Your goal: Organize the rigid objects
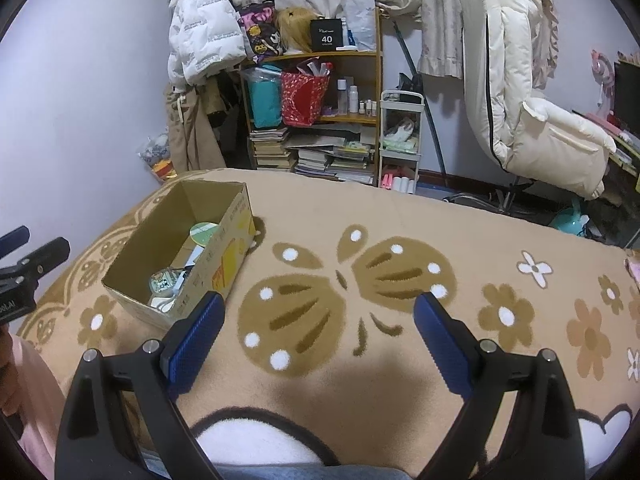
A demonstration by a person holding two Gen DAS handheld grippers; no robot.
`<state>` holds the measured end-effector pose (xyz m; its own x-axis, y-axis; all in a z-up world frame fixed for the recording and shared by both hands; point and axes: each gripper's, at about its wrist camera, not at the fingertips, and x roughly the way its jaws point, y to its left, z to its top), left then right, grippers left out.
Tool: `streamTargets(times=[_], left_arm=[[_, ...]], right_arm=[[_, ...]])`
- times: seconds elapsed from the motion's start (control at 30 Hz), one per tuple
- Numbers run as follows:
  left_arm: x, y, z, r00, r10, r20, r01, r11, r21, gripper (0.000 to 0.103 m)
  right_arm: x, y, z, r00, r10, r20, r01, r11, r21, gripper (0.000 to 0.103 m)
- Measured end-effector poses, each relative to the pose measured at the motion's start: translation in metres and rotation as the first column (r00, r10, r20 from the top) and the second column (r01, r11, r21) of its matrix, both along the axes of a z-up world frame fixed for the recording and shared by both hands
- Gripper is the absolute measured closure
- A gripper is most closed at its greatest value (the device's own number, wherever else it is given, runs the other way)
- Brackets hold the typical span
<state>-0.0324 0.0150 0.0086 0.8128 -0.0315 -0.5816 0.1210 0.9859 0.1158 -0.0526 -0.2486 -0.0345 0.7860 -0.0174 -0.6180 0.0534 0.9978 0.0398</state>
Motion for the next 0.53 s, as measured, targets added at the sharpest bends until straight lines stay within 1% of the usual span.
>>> streamTargets(times=[0.03,0.2,0.3,0.53], left_arm=[[-0.0003,-0.0001,-0.0004,1.000,-0.014,-0.005,0.013,1.000,-0.005,0.002],[-0.0021,-0.0019,-0.0015,1.000,-0.020,0.001,0.020,1.000,0.004,0.002],[-0.0050,-0.0026,0.0001,1.000,-0.025,0.014,0.025,1.000,0.005,0.002],[-0.0062,-0.0038,0.0012,1.000,-0.021,0.002,0.021,1.000,0.004,0.002]], right_arm=[[-0.0006,0.0031,0.0008,1.000,0.003,0.005,-0.003,1.000,-0.013,0.003],[-0.0034,0.0109,0.0022,1.000,0.024,0.013,-0.024,0.999,-0.033,0.003],[-0.0035,0.0121,0.0024,1.000,0.021,0.016,-0.020,0.999,-0.028,0.003],[-0.0034,0.0100,0.0038,1.000,0.010,0.016,-0.010,1.000,-0.011,0.003]])
